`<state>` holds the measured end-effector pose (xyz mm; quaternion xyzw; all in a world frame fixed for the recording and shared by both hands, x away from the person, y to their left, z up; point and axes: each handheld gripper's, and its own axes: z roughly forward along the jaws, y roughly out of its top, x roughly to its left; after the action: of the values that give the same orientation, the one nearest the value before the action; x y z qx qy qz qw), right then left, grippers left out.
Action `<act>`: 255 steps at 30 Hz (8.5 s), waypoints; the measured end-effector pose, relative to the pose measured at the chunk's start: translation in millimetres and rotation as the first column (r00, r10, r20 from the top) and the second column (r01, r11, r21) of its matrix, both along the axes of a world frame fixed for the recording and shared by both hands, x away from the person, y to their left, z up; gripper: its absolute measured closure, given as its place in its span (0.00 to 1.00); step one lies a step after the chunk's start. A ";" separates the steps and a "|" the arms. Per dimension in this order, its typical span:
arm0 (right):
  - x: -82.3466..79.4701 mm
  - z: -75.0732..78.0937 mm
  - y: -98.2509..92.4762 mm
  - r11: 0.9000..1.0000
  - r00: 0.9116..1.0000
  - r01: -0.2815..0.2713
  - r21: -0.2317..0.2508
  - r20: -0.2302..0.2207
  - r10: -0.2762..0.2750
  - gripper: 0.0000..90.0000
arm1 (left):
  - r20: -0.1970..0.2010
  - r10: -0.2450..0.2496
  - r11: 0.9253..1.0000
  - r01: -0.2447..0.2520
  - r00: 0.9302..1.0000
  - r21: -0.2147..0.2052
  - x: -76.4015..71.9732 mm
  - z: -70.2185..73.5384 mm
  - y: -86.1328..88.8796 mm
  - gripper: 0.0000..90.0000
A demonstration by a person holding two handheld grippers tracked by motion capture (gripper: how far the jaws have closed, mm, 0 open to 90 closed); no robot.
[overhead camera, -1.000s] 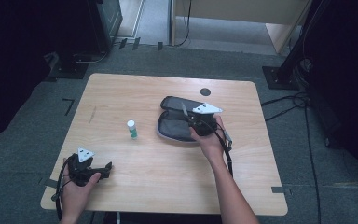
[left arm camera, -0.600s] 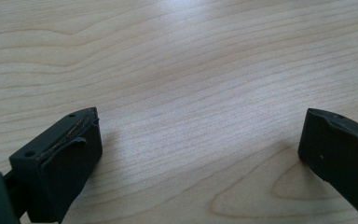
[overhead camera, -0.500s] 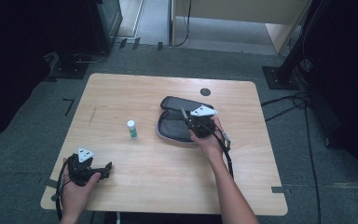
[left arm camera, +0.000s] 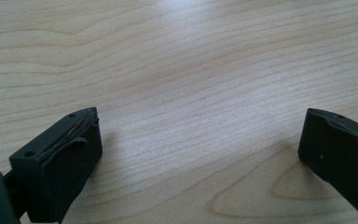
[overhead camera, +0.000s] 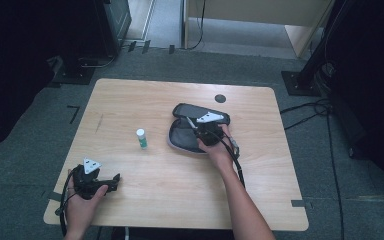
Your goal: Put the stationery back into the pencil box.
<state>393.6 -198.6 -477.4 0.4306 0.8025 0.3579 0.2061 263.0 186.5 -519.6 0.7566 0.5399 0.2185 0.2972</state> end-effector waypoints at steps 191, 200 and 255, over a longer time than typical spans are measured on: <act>-179.0 -49.4 -214.0 0.934 0.931 0.358 0.006 -0.077 -0.356 0.00 | 0.259 -0.282 0.940 0.320 0.924 -0.116 86.4 98.3 -186.8 0.74; -179.0 -49.4 -213.8 0.934 0.932 0.356 0.007 -0.079 -0.354 0.00 | 0.290 -0.311 0.950 0.308 0.905 0.058 88.9 78.8 -212.8 0.74; -179.1 -49.4 -213.6 0.936 0.933 0.353 0.009 -0.077 -0.351 0.00 | 0.195 -0.316 0.929 0.345 0.928 -0.132 70.5 70.6 -190.4 0.01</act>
<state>214.5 -412.2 -526.8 0.5824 0.7155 0.3082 0.2322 333.6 -3.9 -449.0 0.7884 0.3930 0.1842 0.4361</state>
